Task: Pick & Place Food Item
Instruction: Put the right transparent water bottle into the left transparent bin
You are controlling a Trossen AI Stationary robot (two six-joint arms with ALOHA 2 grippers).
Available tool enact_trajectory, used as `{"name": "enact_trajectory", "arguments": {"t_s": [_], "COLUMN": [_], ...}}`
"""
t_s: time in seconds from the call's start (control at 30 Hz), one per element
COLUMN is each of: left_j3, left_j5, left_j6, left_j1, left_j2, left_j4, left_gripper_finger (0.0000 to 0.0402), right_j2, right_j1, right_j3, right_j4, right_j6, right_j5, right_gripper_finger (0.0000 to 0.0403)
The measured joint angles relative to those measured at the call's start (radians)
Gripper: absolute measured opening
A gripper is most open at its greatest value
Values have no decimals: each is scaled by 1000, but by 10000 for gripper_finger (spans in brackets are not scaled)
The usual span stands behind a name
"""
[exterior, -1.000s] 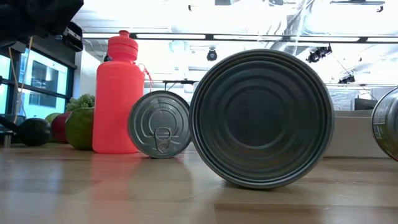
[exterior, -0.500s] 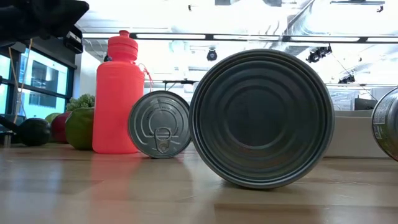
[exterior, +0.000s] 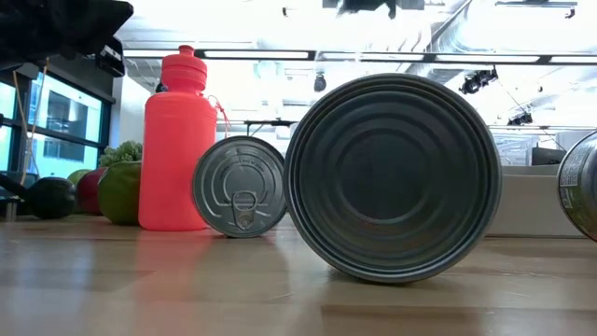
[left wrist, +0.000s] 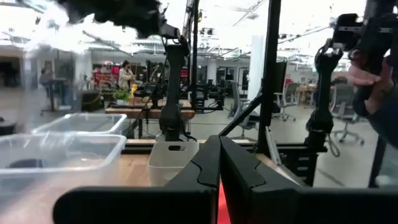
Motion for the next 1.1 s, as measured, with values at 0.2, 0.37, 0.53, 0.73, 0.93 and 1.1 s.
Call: {"name": "enact_trajectory", "arguments": {"t_s": [0.2, 0.37, 0.53, 0.73, 0.93, 1.1], "left_j3": [0, 0, 0, 0, 0, 0], "left_j5": [0, 0, 0, -3, -4, -5], "left_j6": [-5, -5, -6, 23, 25, 24], "left_j1": [0, 0, 0, 0, 0, 0], "left_j2": [0, 0, 0, 0, 0, 0], "left_j4": [0, -7, -12, -29, -56, -56], "left_gripper_finger": [1, 1, 1, 1, 1, 1], "right_j2": [155, 233, 277, 303, 303, 311], "right_j1": [-116, -165, -187, -194, -195, -195], "right_j3": [0, 8, 39, 40, 40, 40], "right_j4": [78, 87, 58, 35, 35, 31], "right_j6": [39, 63, 61, 64, 67, 63], "right_j5": [-61, -108, -110, -123, -157, -165], "right_gripper_finger": [118, 123, 124, 128, 129, 129]}}
